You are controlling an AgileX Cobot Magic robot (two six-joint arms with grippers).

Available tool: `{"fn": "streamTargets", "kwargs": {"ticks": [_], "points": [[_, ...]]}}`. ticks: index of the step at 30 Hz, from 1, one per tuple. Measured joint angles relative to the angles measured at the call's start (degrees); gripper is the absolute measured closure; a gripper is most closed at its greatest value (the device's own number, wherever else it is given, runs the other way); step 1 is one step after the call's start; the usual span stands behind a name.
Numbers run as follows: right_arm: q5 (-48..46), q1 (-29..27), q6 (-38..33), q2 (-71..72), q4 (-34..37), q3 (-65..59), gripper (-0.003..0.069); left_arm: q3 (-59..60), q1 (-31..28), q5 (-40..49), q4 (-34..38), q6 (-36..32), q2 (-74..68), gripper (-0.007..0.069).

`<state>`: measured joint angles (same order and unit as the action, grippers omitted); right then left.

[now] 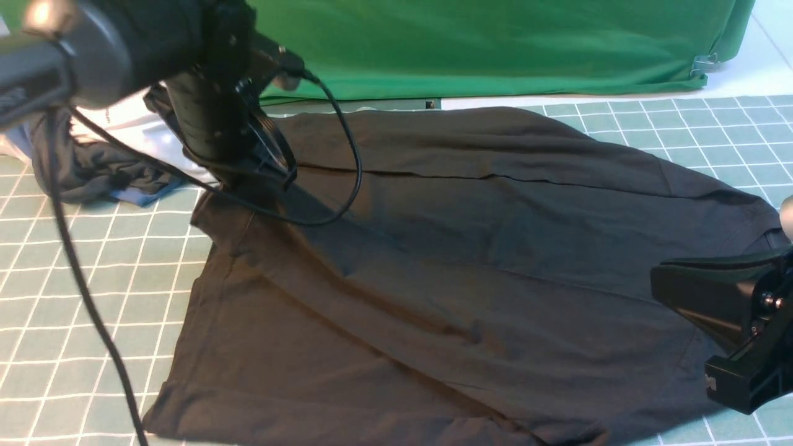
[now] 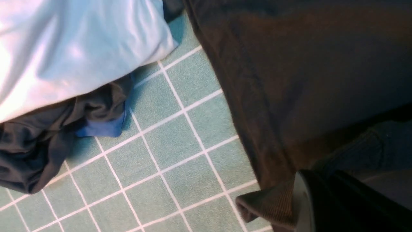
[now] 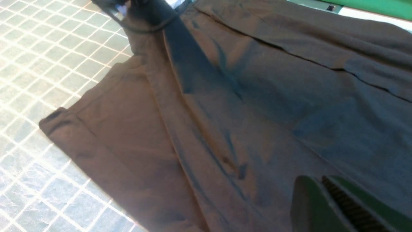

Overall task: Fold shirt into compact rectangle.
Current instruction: 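Fold the left side of the black T-shirt inward over its body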

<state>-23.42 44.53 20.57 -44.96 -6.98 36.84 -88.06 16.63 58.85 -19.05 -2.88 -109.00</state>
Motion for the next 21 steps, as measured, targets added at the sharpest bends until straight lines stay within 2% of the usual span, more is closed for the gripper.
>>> {"fn": "streamTargets", "kwargs": {"ticks": [6,11,14,15,17,18,19,21], "points": [[-7.23,0.00,0.17,0.00,0.00,0.00,0.0599,-0.07,0.00,-2.43,-2.12,0.11,-2.13,0.0586],[-15.05,0.00,0.31,-0.05,0.00,0.21,0.0559,-0.07,0.00,-4.78,-5.12,2.88,-2.26,0.0482],[-20.98,0.00,0.24,-1.38,0.00,2.54,0.0445,-0.07,0.00,-4.57,-10.01,4.57,-2.26,0.0356],[-21.63,0.00,0.10,-1.84,0.00,3.07,0.0414,-0.07,0.00,-4.46,-10.55,4.64,-2.26,0.0342],[-25.67,0.00,-1.53,-4.59,0.12,5.22,0.0280,-0.14,0.00,-2.72,-12.98,5.23,-2.26,0.0267],[-26.83,0.00,-2.55,-5.50,0.33,5.71,0.0246,-0.16,0.00,-2.01,-13.44,5.39,-2.26,0.0246],[-28.15,0.00,-4.58,-7.89,1.15,6.64,0.0177,-0.26,0.00,-0.74,-13.74,6.14,-2.26,0.0223],[-28.29,0.00,-7.76,-11.02,2.50,7.25,0.0118,-0.27,0.00,1.23,-13.56,8.67,-2.26,0.0211]]}}
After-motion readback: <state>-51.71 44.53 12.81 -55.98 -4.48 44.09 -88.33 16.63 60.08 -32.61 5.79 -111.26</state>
